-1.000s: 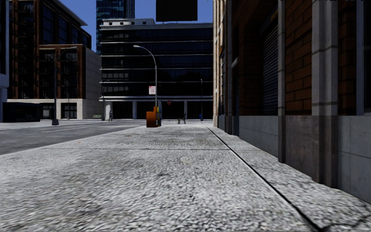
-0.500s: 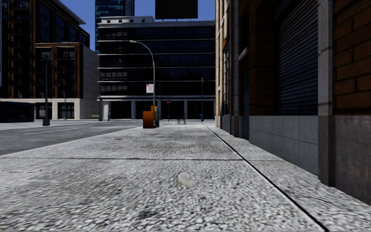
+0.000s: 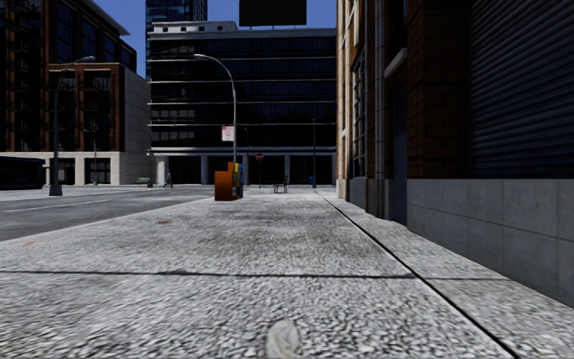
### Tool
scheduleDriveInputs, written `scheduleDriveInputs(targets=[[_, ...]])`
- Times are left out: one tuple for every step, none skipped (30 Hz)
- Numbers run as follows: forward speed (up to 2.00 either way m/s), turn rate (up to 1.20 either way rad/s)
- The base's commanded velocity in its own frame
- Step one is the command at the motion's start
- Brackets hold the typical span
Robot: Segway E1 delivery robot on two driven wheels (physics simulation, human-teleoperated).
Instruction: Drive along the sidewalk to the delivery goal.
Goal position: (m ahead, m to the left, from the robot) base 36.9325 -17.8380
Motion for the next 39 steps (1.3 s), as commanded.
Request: scheduleDriveInputs(targets=[[2.0,0.0],[2.0,0.0],[2.0,0.0],[2.0,0.0],[2.0,0.0],[2.0,0.0],[2.0,0.0],[2.0,0.0],[2.0,0.0],[2.0,0.0],[2.0,0.0],[2.0,0.0],[2.0,0.0],[2.0,0.0],[2.0,0.0],[2.0,0.0],[2.0,0.0],[2.0,0.0],[2.0,0.0],[2.0,0.0],[2.0,0.0],[2.0,0.0],[2.0,0.0],[2.0,0.0],[2.0,0.0],[2.0,0.0],[2.0,0.0],[2.0,0.0],[2.0,0.0],[2.0,0.0],[2.0,0.0],[2.0,0.0],[2.0,0.0],[2.0,0.0],[2.0,0.0],[2.0,0.0],[2.0,0.0],[2.0,0.0],[2.0,0.0]])
